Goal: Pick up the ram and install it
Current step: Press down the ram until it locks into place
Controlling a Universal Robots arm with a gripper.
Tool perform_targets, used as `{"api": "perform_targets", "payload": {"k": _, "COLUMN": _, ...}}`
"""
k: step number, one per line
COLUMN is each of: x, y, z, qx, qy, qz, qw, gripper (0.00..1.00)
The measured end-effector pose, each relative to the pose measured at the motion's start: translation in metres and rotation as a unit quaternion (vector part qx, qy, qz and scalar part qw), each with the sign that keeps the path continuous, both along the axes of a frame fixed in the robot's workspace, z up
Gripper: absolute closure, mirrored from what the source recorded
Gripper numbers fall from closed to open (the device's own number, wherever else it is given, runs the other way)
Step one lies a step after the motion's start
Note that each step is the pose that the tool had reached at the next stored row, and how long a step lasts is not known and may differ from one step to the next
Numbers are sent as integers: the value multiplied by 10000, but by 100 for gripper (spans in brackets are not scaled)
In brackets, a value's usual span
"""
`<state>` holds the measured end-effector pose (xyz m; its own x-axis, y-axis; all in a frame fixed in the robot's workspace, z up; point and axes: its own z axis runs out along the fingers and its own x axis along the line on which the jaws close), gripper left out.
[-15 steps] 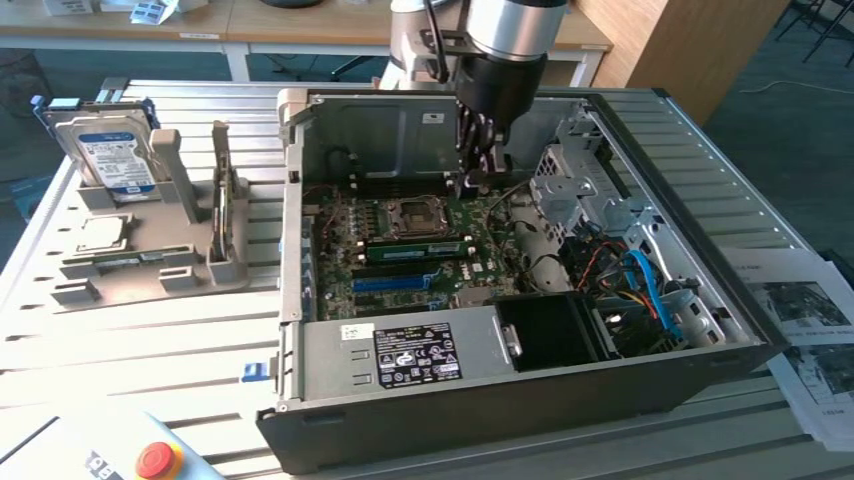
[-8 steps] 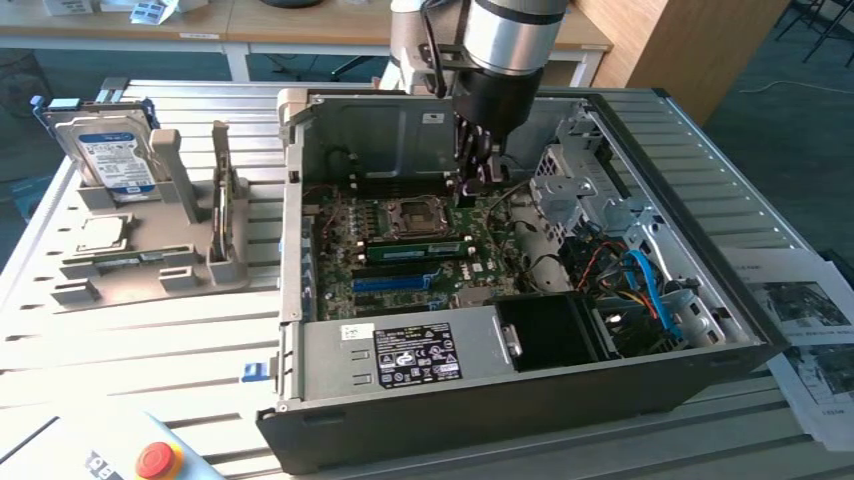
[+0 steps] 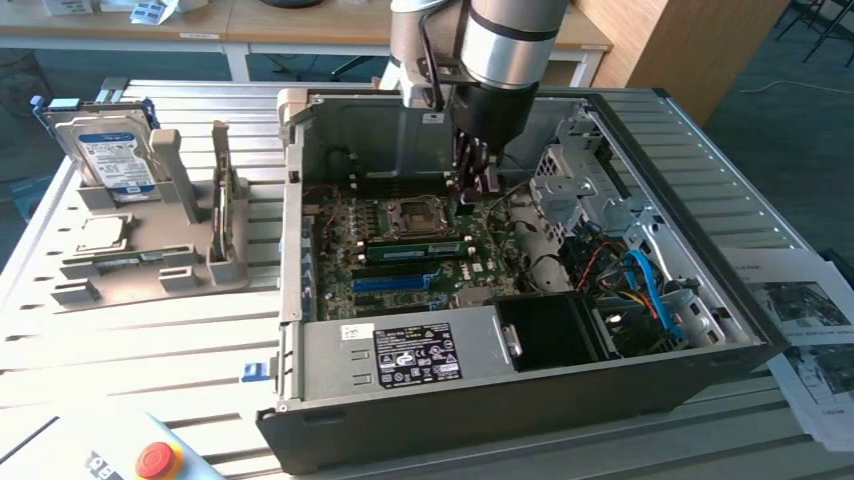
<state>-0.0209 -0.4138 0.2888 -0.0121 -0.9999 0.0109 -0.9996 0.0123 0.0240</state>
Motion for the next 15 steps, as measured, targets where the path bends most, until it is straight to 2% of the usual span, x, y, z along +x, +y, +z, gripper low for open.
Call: {"api": "perform_targets", "payload": {"k": 15, "x": 2, "y": 0, "z": -164, "qx": 0, "qy": 0, "qz": -8, "qw": 10000, "gripper": 90}}
